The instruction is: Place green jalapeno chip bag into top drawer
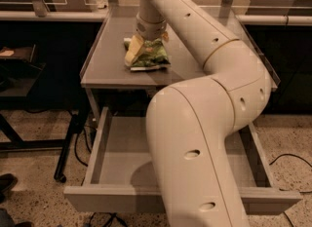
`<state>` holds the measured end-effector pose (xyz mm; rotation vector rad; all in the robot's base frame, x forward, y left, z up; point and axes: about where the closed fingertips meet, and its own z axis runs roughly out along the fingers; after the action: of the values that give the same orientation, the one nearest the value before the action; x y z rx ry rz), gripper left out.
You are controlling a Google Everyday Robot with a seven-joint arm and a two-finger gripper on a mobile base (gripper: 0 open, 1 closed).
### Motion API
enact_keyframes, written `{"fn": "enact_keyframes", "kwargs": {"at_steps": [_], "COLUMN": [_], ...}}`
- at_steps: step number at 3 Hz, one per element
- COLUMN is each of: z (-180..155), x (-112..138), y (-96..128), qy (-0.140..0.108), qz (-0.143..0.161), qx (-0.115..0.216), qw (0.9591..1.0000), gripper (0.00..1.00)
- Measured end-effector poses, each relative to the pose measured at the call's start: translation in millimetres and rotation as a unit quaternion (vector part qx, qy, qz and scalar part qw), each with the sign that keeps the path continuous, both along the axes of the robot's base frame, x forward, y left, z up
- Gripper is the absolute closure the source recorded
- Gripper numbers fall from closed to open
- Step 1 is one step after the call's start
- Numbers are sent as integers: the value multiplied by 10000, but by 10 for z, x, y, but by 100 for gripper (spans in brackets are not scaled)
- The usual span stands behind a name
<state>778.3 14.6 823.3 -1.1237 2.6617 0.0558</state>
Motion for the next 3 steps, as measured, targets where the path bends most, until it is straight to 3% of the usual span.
{"fn": "enact_keyframes", "kwargs": {"at_steps": [1,2,3], "z": [-9,-9,-9], "x": [10,10,10], "y": [5,5,5], "qy": [-10,-10,-10], "qz": [-1,-1,0], "qx": [12,12,12], "qw": [10000,10000,10000], "gripper": [0,18,43]}}
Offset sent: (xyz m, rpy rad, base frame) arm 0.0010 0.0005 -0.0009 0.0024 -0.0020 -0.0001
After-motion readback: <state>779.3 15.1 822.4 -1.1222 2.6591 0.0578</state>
